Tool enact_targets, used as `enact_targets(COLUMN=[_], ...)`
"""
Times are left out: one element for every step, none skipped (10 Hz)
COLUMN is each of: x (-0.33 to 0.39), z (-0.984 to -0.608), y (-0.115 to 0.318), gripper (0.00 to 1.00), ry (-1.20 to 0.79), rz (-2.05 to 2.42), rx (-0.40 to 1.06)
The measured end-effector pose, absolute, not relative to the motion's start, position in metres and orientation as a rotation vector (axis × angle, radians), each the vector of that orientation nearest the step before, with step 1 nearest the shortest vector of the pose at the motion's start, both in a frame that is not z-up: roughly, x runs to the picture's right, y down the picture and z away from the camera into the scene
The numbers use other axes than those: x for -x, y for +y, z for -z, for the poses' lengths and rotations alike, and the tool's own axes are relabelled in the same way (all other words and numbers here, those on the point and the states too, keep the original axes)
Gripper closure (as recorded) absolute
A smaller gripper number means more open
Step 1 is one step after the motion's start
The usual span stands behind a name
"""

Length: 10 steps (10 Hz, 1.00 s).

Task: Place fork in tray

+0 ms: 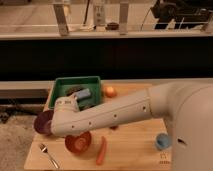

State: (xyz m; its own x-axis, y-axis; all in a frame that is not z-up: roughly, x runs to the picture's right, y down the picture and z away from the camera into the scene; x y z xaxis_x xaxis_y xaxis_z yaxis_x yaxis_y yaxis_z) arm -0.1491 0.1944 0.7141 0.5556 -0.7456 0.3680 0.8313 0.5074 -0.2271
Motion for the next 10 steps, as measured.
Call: enact_targets(x=[0.169,0.186,0.210,0.226,0.241,0.250,0.257,0.261,0.263,0.267], z=[-0.713,-0.711,-0.708,-0.706,-0.703,-0.702,-0.701,-0.703,-0.705,-0.707], y=[0.201,0.206,0.213,0.219,0.225,0.228,0.233,0.237,0.239,0.245], gripper=[0.24,0.21,0.20,0.20,0.20,0.20,0.20,0.20,0.20,0.20], ry=[-0.280,-0.317,-0.375,-0.423,-0.475,-0.517,-0.564,-0.599,-0.616,-0.647], rz=[1.043,1.112,1.221,1.311,1.397,1.453,1.495,1.521,1.539,1.565], rx=[0.408,0.412,0.411,0.403,0.387,0.374,0.358,0.350,0.347,0.351])
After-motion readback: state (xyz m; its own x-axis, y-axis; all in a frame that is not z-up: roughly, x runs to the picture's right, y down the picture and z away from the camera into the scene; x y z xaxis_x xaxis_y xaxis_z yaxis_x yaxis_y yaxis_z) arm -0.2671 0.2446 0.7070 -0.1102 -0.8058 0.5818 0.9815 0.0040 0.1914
